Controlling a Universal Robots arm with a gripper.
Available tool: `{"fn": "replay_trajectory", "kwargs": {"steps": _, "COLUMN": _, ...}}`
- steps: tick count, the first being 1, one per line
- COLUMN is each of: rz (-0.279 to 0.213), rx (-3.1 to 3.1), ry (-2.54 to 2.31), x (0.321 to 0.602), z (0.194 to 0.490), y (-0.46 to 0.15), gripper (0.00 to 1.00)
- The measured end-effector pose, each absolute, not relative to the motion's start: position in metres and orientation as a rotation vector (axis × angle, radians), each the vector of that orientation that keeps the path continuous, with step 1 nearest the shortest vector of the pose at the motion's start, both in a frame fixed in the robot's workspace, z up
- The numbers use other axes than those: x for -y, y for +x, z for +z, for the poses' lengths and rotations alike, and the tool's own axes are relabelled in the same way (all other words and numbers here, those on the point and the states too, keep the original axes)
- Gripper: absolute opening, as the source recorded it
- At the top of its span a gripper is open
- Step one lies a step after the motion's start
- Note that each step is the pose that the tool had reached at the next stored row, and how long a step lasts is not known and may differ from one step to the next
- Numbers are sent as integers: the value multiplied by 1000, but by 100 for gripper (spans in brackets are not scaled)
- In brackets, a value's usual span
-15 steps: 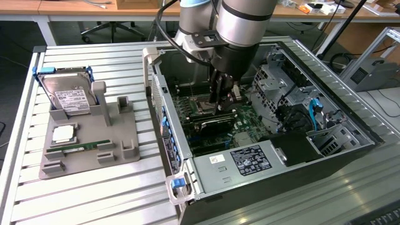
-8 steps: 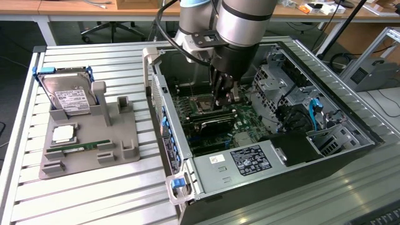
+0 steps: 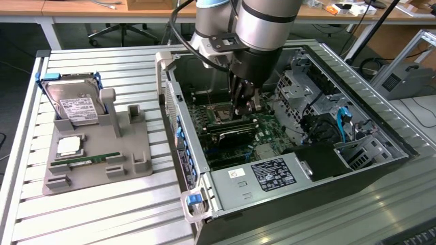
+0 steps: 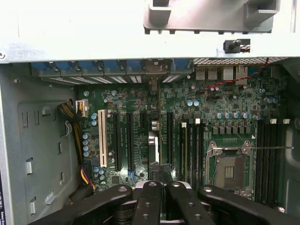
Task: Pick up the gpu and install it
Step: 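Press down on the gpu until it lock into place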
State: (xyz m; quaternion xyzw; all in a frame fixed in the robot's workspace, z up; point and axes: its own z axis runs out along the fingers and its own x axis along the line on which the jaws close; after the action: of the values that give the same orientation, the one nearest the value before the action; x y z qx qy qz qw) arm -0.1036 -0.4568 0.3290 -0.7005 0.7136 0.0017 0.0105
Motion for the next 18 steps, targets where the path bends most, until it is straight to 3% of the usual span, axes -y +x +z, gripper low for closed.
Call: {"fn": "replay_trajectory", "kwargs": {"steps": 18, "rz": 5, "rx": -2227, "ry": -2186, "x": 453, "z": 304, "y": -107, "gripper": 11}}
